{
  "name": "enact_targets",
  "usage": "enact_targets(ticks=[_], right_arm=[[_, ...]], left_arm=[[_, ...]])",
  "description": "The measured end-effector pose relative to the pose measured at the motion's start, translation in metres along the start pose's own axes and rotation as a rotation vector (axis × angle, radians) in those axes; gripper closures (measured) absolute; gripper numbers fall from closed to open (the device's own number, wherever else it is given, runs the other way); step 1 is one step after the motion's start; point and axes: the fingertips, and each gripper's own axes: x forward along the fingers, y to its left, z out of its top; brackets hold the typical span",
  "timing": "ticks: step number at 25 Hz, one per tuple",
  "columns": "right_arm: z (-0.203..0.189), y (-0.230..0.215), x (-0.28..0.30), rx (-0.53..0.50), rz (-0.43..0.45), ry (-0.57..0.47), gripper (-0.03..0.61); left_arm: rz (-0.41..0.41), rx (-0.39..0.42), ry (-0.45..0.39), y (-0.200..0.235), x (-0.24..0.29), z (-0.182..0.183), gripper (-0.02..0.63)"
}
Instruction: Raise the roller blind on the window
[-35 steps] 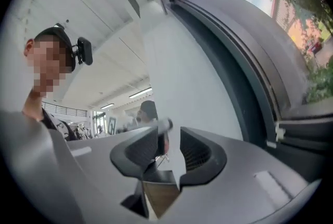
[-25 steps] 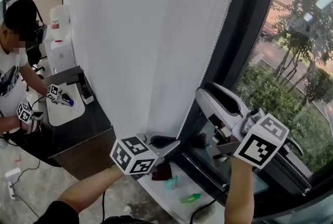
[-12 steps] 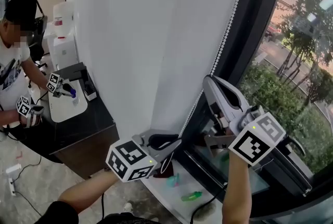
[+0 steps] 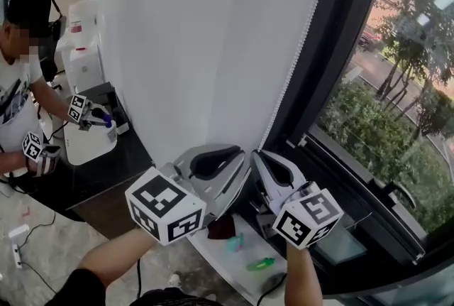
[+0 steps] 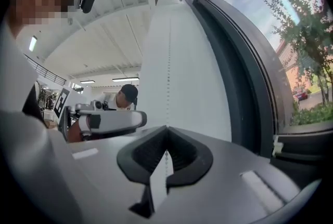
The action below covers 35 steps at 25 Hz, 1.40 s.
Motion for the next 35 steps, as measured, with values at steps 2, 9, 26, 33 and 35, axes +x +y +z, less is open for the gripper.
enact_targets(ticks=[2, 9, 26, 33, 35], right_arm=[[-0.005, -0.001, -0.003, 0.019, -0.016, -0.008, 0.571], [-0.018, -0.004, -0.021, -0.025, -0.166, -0.009, 0.566], [-0.082, 0.011, -0.049, -0.011, -0.380, 0.135, 0.574], [-0.083, 0.014, -0.047, 0.000, -0.365, 0.137, 0.574], [-0.084, 0.015, -0.047, 0.001, -0.363, 0.138, 0.574]], left_arm=[[0.013, -0.002, 0.020, 0.000, 0.002, -0.009, 0.583], [0.080, -0.012, 0.038, -0.003, 0.001, -0.032, 0.584], [0.183, 0.039, 0.189, -0.022, -0.008, -0.106, 0.621], [0.191, 0.029, 0.190, -0.020, -0.011, -0.108, 0.621], [0.192, 0.026, 0.190, -0.019, -0.012, -0.109, 0.620]])
